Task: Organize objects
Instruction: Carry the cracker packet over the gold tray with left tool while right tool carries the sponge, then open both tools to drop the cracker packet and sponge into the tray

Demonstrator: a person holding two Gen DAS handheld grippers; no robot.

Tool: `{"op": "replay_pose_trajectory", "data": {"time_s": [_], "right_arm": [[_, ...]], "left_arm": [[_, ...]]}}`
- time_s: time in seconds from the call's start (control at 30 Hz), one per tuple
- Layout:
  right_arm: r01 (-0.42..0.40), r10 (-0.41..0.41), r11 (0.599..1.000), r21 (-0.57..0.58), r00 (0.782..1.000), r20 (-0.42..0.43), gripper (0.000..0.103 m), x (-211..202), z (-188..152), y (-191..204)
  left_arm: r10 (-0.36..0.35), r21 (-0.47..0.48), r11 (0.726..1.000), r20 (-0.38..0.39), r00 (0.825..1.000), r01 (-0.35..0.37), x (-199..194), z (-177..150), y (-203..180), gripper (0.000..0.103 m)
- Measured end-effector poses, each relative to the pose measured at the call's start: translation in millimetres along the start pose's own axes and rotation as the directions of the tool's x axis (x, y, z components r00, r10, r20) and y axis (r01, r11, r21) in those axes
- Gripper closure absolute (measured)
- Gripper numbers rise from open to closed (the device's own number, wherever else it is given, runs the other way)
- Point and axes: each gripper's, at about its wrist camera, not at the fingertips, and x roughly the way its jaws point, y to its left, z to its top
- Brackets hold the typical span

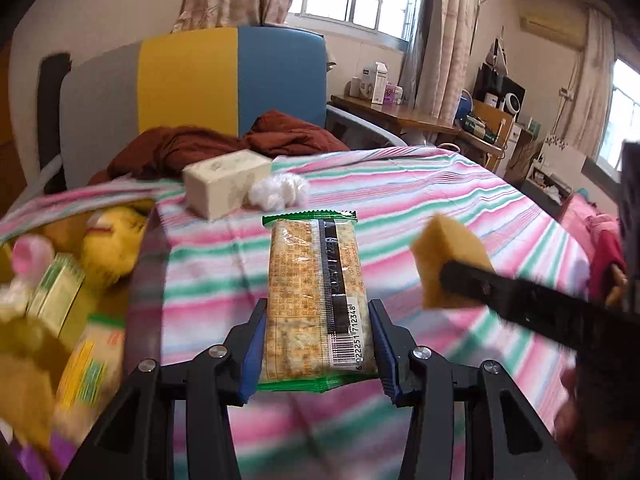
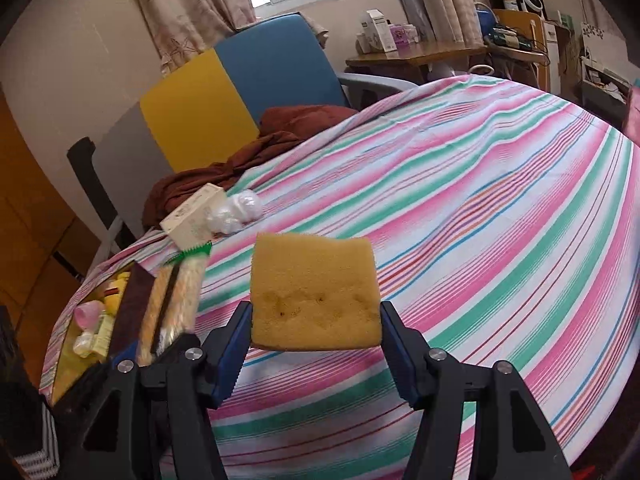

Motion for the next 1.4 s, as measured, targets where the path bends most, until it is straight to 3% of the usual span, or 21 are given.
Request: {"op": "replay_pose_trajectory", "data": {"time_s": [0.2, 0.33, 0.53, 0.83, 1.0, 1.27, 1.3, 1.4], "right_arm": [[-0.067, 0.066, 0.996, -0.06, 0.998, -0.007, 0.04, -12, -9, 41], [-0.109, 0.107, 0.987, -0.121, 0.994, -0.02, 0.04, -18, -17, 74], [-0.16, 0.152, 0.968, -0.194, 0.987, -0.059, 0.04, -16, -28, 118], [-0.238, 0.202, 0.914, -0.328, 0.969, -0.141, 0.04, -5, -48, 189], [-0.262, 0.203, 0.897, -0.355, 0.96, -0.195, 0.04, 10, -56, 211], [-0.259, 0.186, 0.879, -0.4, 0.959, -0.213, 0.037, 31, -54, 241], [-0.241, 0.165, 0.88, -0.409, 0.963, -0.212, 0.036, 35, -54, 246], [-0.222, 0.131, 0.884, -0.412, 0.962, -0.238, 0.035, 49, -55, 255]], "left_arm": [[-0.019, -0.099, 0.995, 0.005, 1.0, 0.019, -43, -20, 29, 0.055], [-0.012, -0.102, 0.995, 0.061, 0.998, 0.018, -77, -18, 46, 0.055], [0.023, -0.196, 0.981, 0.092, 0.995, -0.004, -112, -8, 101, 0.055], [0.04, -0.311, 0.949, -0.056, 0.998, -0.055, -107, 6, 200, 0.055], [0.094, -0.315, 0.942, -0.089, 0.992, -0.118, -107, 5, 226, 0.055], [0.141, -0.302, 0.935, -0.169, 0.976, -0.187, -90, 5, 249, 0.055], [0.155, -0.3, 0.932, -0.173, 0.973, -0.202, -89, 5, 250, 0.054], [0.184, -0.321, 0.92, -0.158, 0.97, -0.227, -96, 4, 252, 0.025]]}}
